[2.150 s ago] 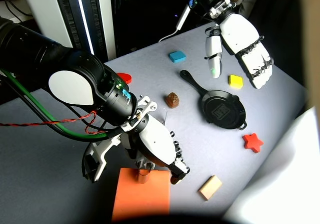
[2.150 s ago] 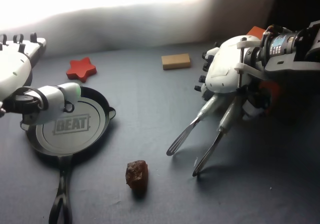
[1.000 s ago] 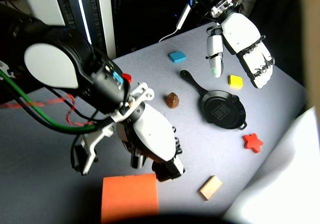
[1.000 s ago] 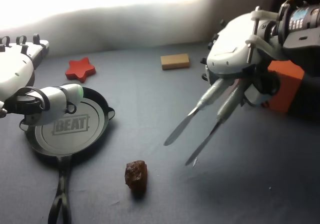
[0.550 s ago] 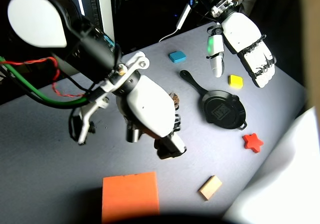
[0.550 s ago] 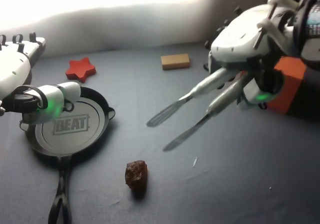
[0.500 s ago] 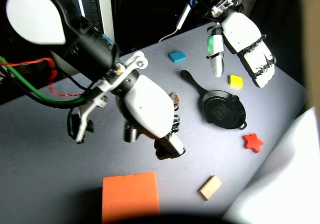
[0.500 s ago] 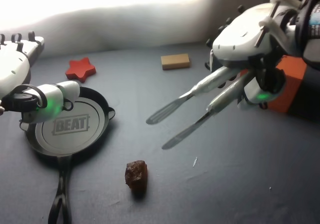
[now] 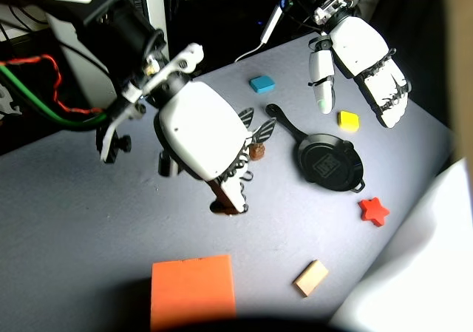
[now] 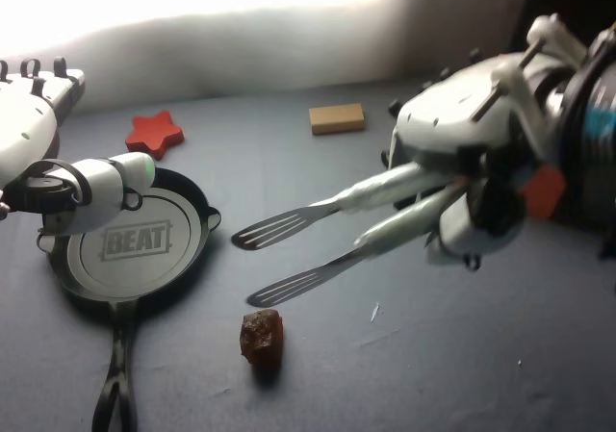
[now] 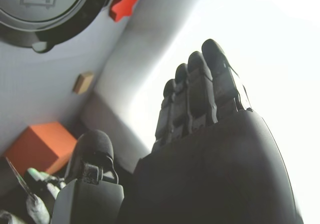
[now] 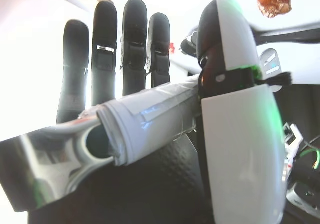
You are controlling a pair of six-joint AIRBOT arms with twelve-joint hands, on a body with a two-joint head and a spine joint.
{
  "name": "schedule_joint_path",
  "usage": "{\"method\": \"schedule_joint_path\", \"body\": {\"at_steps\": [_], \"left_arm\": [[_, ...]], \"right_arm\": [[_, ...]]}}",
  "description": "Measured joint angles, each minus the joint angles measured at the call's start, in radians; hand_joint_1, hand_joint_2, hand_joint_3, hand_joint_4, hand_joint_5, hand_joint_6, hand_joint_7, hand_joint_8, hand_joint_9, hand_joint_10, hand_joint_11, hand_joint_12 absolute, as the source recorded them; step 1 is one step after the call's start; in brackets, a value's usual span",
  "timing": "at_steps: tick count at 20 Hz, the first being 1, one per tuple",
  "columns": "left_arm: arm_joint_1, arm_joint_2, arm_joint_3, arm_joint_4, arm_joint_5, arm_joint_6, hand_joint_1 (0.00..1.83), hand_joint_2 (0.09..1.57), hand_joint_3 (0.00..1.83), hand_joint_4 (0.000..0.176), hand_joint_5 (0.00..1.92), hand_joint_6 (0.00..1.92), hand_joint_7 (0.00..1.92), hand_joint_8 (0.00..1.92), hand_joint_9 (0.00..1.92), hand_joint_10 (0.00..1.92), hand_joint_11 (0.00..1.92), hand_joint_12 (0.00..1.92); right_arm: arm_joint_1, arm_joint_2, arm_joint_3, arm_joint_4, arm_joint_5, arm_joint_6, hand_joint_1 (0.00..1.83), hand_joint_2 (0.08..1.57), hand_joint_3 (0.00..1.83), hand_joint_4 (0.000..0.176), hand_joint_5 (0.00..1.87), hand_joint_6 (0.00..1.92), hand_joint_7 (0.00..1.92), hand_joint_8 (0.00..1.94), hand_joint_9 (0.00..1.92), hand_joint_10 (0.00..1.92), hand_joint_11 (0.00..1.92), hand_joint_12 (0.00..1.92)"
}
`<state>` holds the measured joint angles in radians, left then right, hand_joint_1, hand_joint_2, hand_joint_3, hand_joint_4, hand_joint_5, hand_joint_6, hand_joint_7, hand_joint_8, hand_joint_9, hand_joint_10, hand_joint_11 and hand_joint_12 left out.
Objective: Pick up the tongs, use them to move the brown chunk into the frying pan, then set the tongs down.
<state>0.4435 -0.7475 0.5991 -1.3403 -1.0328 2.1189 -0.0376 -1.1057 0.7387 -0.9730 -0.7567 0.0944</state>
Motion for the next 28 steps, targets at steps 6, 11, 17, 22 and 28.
{"method": "schedule_joint_path", "body": {"at_steps": [6, 11, 17, 22, 28], "left_arm": [[0.0, 0.0, 0.003, -0.002, -0.002, 0.0, 0.0, 1.3, 0.0, 0.0, 0.09, 0.0, 0.16, 0.01, 0.17, 0.01, 0.0, 0.51], [0.0, 0.0, 0.005, -0.002, 0.0, -0.002, 0.0, 1.29, 0.0, 0.0, 0.07, 0.0, 0.12, 0.0, 0.12, 0.0, 0.0, 0.44], [0.003, 0.0, 0.016, -0.008, -0.002, -0.003, 0.0, 1.29, 0.0, 0.0, 0.08, 0.0, 0.14, 0.0, 0.14, 0.0, 0.0, 0.47], [0.006, 0.0, 0.016, -0.007, -0.002, -0.003, 0.0, 1.3, 0.0, 0.0, 0.08, 0.0, 0.14, 0.0, 0.14, 0.0, 0.0, 0.43], [0.009, 0.0, 0.016, -0.011, 0.006, -0.003, 0.0, 1.3, 0.0, 0.0, 0.04, 0.0, 0.12, 0.0, 0.12, 0.0, 0.0, 0.39]], "right_arm": [[-0.063, -0.03, -0.061, -0.133, -0.206, 0.357, 1.07, 1.17, 0.01, 0.0, 0.78, 0.16, 0.89, 0.0, 0.61, 0.54, 0.2, 1.51], [-0.109, -0.042, -0.074, -0.143, -0.241, 0.426, 1.08, 1.17, 0.0, 0.0, 0.8, 0.17, 0.91, 0.01, 0.62, 0.53, 0.22, 1.49], [-0.122, -0.099, -0.041, -0.148, -0.218, 0.389, 1.04, 1.19, 0.01, 0.0, 0.78, 0.16, 0.89, 0.0, 0.62, 0.53, 0.21, 1.49], [-0.123, -0.162, 0.016, -0.149, -0.217, 0.354, 1.06, 1.18, 0.01, 0.0, 0.8, 0.17, 0.91, 0.01, 0.63, 0.53, 0.23, 1.5], [-0.148, -0.195, 0.034, -0.146, -0.221, 0.328, 1.04, 1.18, 0.01, 0.0, 0.8, 0.17, 0.91, 0.0, 0.64, 0.52, 0.25, 1.48]]}}
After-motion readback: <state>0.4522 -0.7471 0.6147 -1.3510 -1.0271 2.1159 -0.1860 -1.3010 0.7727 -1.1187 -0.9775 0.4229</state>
